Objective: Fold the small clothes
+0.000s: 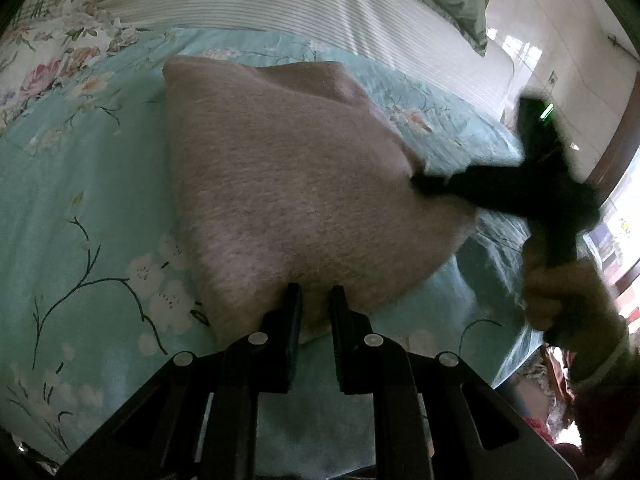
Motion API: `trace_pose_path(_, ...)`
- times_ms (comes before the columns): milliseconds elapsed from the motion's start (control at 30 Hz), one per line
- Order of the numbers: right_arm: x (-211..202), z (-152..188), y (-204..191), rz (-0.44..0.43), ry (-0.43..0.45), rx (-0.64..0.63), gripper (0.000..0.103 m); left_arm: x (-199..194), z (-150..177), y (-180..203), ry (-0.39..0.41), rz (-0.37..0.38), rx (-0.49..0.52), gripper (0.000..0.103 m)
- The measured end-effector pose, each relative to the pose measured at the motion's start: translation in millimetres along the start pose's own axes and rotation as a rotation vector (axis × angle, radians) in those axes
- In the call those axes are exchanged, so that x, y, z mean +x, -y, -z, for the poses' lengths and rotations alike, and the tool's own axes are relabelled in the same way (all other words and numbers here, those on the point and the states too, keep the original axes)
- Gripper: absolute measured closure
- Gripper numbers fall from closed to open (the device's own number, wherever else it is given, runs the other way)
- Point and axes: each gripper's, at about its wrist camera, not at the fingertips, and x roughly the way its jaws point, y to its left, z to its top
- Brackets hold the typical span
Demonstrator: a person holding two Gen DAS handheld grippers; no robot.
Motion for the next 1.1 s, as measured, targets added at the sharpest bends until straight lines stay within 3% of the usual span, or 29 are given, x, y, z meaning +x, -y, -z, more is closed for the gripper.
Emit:
trace_pose_path(200,-18.8,4.4,-16.8,0.018,0.021,-0.041,0.097,-3.7,3.7,3.0,0.003,-0.025,0.018,0.088)
trace_pose_path(667,-68.0,41.7,-47.2,0.051,0.080,-0.162,0.092,-16.5,16.2,8.2,-0.032,-0.031,0.022,0.076)
trace_pose_path(700,-70.0,44.1,-48.0,0.052,0.079,-0.165,0.082,-18.5,18.0,9.0,-0.035,-0.033,0.017,0.073)
trace_pose_path(733,-72.9,48.0,-48.6,0.053,0.079,-0.166,0.065,-23.3,21.5,8.4,-0.032,-0.042,0.009,0.065)
trace_pose_path(800,-78.6,54.3,-49.8,0.055,0.090,-0.176,0.054,-32.2,26.6,7.1,-0.020,-0.056,-0.001,0.049)
trace_pose_path(867,-83.0,61.5,-51.7,0.070,0.095,-0.191,0.054,-43.2,30.0,2.9,-0.003,-0.075,-0.026,0.035)
trace_pose_path(933,-85.9,68.2,-52.1,0.085,0.094,-0.199,0.054,-52.2,32.3,-4.0,0.010,-0.085,-0.053,0.030)
trace_pose_path(1100,-87.2,81.3,-53.7,0.114,0.079,-0.213,0.049,-66.0,38.1,-20.9,0.015,-0.147,-0.113,0.027)
